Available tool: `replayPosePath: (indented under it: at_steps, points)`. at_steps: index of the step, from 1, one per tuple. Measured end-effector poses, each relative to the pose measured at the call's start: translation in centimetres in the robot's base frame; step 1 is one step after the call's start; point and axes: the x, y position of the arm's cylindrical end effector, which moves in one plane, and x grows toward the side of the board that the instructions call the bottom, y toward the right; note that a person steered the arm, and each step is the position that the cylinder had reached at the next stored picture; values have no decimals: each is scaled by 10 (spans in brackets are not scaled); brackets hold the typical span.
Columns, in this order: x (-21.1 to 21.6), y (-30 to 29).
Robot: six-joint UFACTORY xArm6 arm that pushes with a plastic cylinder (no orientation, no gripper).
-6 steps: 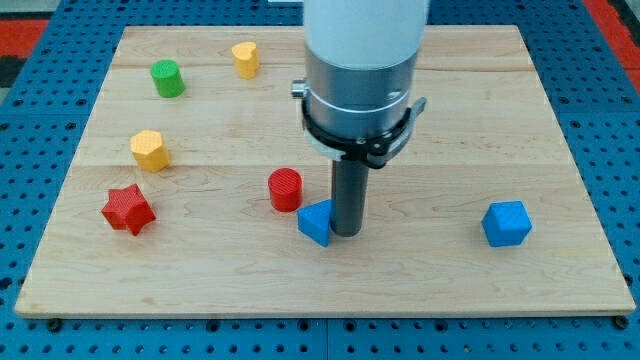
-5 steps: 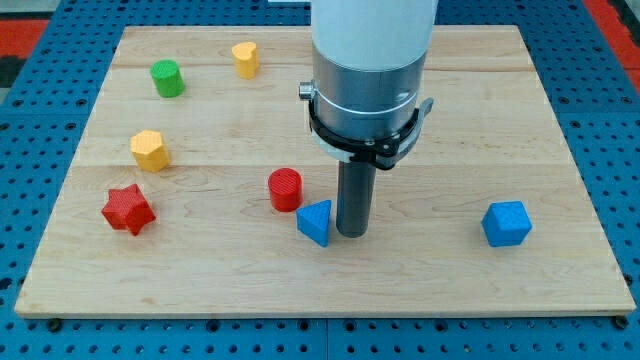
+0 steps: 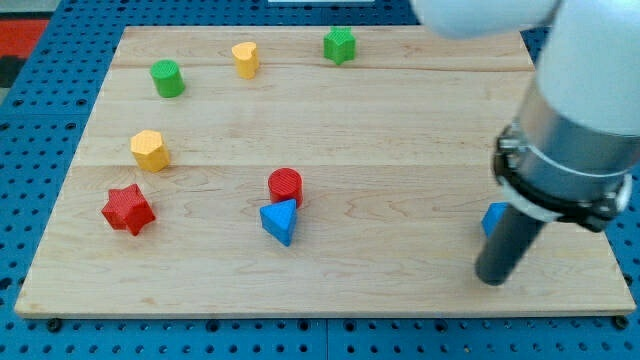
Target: Move blue cube upwards
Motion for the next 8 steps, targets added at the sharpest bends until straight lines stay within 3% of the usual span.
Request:
replayPosePath:
  at_steps: [1,8]
  points:
    - [-11,26]
    - [-118,27]
